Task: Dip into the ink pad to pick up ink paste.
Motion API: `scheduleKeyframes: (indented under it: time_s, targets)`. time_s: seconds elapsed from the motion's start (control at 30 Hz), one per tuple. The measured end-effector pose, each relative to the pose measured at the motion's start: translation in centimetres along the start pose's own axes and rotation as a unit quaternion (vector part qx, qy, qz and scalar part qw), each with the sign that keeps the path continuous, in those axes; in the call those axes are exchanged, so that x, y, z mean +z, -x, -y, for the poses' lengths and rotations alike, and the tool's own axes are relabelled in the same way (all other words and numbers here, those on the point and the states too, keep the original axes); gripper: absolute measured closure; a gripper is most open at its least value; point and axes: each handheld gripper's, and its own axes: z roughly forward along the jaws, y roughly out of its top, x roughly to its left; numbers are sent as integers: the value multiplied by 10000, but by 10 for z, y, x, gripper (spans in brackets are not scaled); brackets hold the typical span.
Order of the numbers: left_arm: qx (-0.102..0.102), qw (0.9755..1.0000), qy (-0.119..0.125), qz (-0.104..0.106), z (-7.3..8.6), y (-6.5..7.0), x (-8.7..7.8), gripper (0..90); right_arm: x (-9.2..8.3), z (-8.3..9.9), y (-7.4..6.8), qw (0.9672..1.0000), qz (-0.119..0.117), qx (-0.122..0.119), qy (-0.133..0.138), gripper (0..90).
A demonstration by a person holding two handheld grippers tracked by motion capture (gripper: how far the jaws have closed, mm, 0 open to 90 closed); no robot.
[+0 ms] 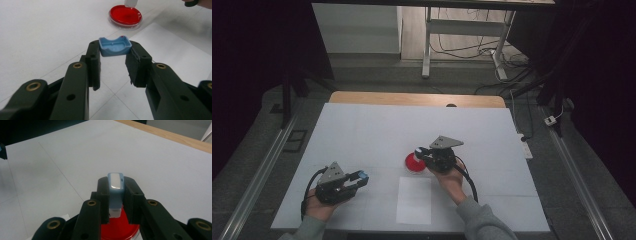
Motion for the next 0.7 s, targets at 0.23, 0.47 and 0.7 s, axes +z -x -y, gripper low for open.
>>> scheduleKeyframes:
  time_s: [0.23,0.47,0.7]
  targets:
    - [-13,10000,3,-10,0,0,0,652,4,-1,-3,10000,-44,-40,-19,754]
    - [-11,10000,2,-16,0,-1,0,652,10,-1,-5,9999,-71,-61,-133,754]
    - [-12,10000,8,-10,0,-1,0,652,16,2,-5,9995,-42,-83,-312,754]
